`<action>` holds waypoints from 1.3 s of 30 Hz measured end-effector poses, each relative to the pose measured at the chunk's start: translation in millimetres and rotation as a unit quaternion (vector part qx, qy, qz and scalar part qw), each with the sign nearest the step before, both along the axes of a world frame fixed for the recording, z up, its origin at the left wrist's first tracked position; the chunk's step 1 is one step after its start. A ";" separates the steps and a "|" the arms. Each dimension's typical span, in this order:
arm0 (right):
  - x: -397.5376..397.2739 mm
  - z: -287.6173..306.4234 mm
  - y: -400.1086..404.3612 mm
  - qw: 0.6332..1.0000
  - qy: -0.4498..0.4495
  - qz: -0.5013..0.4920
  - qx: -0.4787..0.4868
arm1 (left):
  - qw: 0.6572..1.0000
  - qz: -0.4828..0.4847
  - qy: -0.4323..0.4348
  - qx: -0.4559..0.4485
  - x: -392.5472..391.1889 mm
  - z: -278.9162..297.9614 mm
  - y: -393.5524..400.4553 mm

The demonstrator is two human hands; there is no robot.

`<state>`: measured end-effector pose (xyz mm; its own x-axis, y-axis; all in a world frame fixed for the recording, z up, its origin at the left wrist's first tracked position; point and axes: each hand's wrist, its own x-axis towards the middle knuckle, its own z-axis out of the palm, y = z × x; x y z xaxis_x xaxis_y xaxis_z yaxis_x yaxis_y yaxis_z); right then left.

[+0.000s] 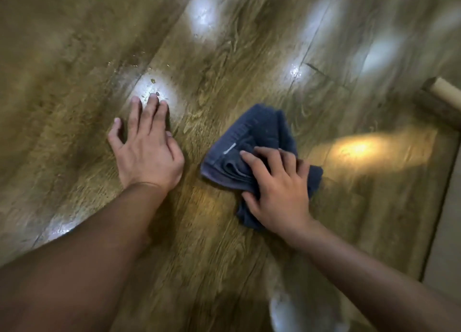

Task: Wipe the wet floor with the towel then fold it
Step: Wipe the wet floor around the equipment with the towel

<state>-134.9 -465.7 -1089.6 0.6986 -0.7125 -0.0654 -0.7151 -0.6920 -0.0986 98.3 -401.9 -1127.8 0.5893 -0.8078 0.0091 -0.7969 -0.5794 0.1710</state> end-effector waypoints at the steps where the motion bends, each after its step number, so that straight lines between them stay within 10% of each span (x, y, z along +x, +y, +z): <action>1: 0.9 0.5 0.8 1.000 -0.001 -0.006 -0.005 | 1.000 0.000 0.004 -0.007 -1.1 -0.1 -0.1; 14: -83.5 3.5 21.8 1.000 0.001 0.020 0.007 | 0.985 -0.145 0.045 -0.080 3.2 -0.5 1.0; 24: -92.1 1.0 -86.8 0.927 -0.006 -0.371 -0.053 | 0.984 -0.151 0.044 -0.087 1.0 1.6 -0.9; 29: -17.9 4.7 21.2 0.997 -0.032 -0.075 -0.007 | 0.984 -0.142 0.060 -0.085 3.4 3.6 -0.4; 33: -7.9 -3.1 62.1 0.978 0.001 0.211 0.005 | 0.985 -0.139 0.058 -0.089 2.1 0.8 -2.7; 39: 7.8 -6.0 -54.3 0.997 -0.037 0.071 -0.017 | 0.985 -0.134 0.078 -0.073 8.6 4.8 -3.2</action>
<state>-127.1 -519.9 -1095.7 0.7943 -0.6074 0.0120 -0.6018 -0.7893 -0.1214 107.0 -405.1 -1123.0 0.3576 -0.9317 0.0637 -0.8759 -0.3110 0.3689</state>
